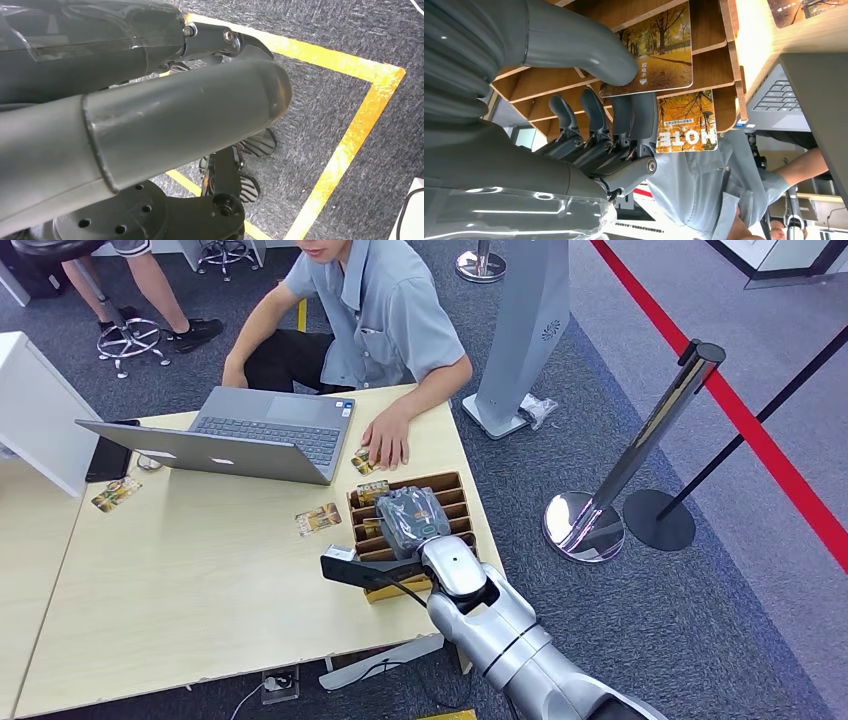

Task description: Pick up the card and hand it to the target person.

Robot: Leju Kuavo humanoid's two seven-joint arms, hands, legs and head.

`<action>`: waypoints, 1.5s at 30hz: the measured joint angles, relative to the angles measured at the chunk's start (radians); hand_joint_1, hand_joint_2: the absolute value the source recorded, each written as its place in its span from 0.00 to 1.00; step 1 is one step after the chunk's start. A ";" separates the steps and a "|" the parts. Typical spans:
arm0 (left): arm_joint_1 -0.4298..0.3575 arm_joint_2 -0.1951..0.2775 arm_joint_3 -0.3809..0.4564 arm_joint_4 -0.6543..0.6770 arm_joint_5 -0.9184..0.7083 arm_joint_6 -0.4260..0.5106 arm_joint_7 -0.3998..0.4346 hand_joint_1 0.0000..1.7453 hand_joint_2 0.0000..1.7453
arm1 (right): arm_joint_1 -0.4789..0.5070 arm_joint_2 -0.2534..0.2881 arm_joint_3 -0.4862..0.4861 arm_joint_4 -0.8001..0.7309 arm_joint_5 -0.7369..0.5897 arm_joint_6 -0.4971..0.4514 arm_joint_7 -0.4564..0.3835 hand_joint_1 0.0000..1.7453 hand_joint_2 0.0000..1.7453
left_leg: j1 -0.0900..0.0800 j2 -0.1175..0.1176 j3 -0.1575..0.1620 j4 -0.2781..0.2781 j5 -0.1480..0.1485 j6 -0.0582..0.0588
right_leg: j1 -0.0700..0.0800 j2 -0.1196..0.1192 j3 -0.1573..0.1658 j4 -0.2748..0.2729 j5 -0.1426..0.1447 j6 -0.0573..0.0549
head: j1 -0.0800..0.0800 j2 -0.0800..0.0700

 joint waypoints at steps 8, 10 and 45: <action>0.000 0.000 0.000 0.000 -0.002 0.000 0.000 0.00 0.00 | 0.000 -0.001 -0.004 -0.009 0.012 -0.011 -0.008 1.00 1.00 | 0.000 0.000 0.000 0.000 0.000 0.000 | 0.000 0.000 0.000 0.000 0.000 0.000 | 0.000 0.000; 0.000 0.000 0.000 0.000 -0.004 -0.001 0.000 0.00 0.00 | 0.000 -0.003 -0.009 -0.022 0.019 -0.012 -0.011 1.00 1.00 | 0.000 0.000 0.000 0.000 0.000 0.000 | 0.000 0.000 0.000 0.000 0.000 0.000 | 0.000 0.000; 0.001 0.005 -0.002 0.000 -0.041 -0.035 -0.012 0.00 0.00 | -0.167 -0.049 -0.278 -0.295 0.138 -0.005 -0.060 1.00 1.00 | 0.000 0.000 -0.001 0.000 0.000 0.000 | 0.000 0.000 0.000 0.000 0.000 0.000 | 0.000 0.000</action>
